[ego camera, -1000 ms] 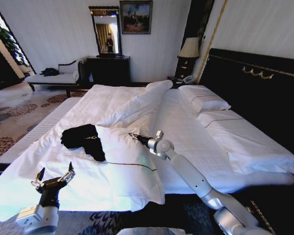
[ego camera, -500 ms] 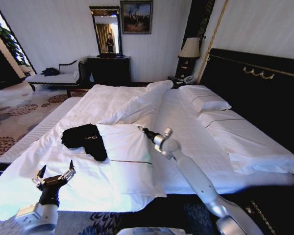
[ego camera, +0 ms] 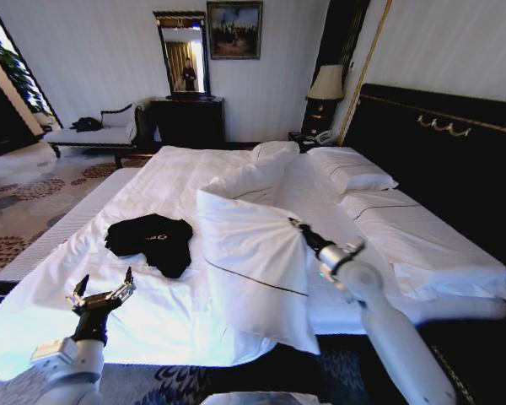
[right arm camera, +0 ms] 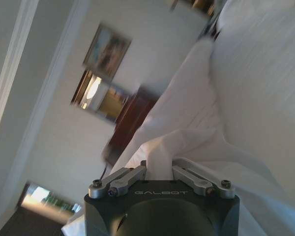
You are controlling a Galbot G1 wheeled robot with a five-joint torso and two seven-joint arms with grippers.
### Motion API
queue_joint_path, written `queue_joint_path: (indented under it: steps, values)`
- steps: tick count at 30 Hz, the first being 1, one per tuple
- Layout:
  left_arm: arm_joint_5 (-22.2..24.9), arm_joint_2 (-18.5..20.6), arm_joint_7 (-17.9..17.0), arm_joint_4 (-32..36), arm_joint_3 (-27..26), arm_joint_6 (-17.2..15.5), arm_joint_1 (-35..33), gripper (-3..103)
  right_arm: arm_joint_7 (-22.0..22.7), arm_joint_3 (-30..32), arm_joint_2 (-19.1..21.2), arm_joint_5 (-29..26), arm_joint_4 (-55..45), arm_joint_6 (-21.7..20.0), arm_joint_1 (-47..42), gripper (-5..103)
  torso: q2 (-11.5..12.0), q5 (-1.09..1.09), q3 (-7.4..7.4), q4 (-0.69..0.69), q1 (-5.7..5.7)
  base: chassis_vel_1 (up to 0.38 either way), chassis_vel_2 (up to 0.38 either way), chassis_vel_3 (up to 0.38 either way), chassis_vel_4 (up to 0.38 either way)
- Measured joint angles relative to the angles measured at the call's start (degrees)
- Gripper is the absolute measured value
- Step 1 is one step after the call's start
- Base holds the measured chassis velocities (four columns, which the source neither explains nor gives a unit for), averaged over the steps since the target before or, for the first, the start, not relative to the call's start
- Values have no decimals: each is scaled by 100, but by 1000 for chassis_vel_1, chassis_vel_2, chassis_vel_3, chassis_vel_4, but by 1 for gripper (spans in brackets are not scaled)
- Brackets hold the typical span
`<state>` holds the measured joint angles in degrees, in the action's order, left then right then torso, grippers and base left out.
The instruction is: Fold the clothes on the bed.
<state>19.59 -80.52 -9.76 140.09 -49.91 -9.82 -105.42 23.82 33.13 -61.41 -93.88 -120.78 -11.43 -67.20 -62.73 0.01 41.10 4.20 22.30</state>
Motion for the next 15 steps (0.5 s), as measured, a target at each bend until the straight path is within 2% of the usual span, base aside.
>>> queue_joint_path:
  steps: [2,3,6,7,11,12,15]
  values:
    - [12,5,-1,-6,115,-5,80,100,108,494,-81,67,-235,92,-402,2,0,2,0,-1,0,0,0,0,0]
    - [12,5,-1,-6,115,-5,80,100,108,494,-81,67,-235,92,-402,2,0,2,0,-1,0,0,0,0,0]
    - [130,190,4,-56,189,-20,267,100,284,1365,-159,10,-682,202,-1004,2,0,0,0,1,0,0,0,0,0]
    - [130,190,4,-56,189,-20,267,100,284,1365,-159,10,-682,202,-1004,2,0,0,0,1,0,0,0,0,0]
    - [493,457,-11,-156,139,-70,591,100,470,2416,-449,-17,-1273,328,-1785,2,0,-2,0,0,0,0,0,0,0]
    - [493,457,-11,-156,139,-70,591,100,470,2416,-449,-17,-1273,328,-1785,2,0,-2,0,0,0,0,0,0,0]
    - [622,519,-20,-230,168,-84,805,100,677,2937,-698,121,-1506,463,-2259,2,0,0,0,0,0,0,0,0,0]
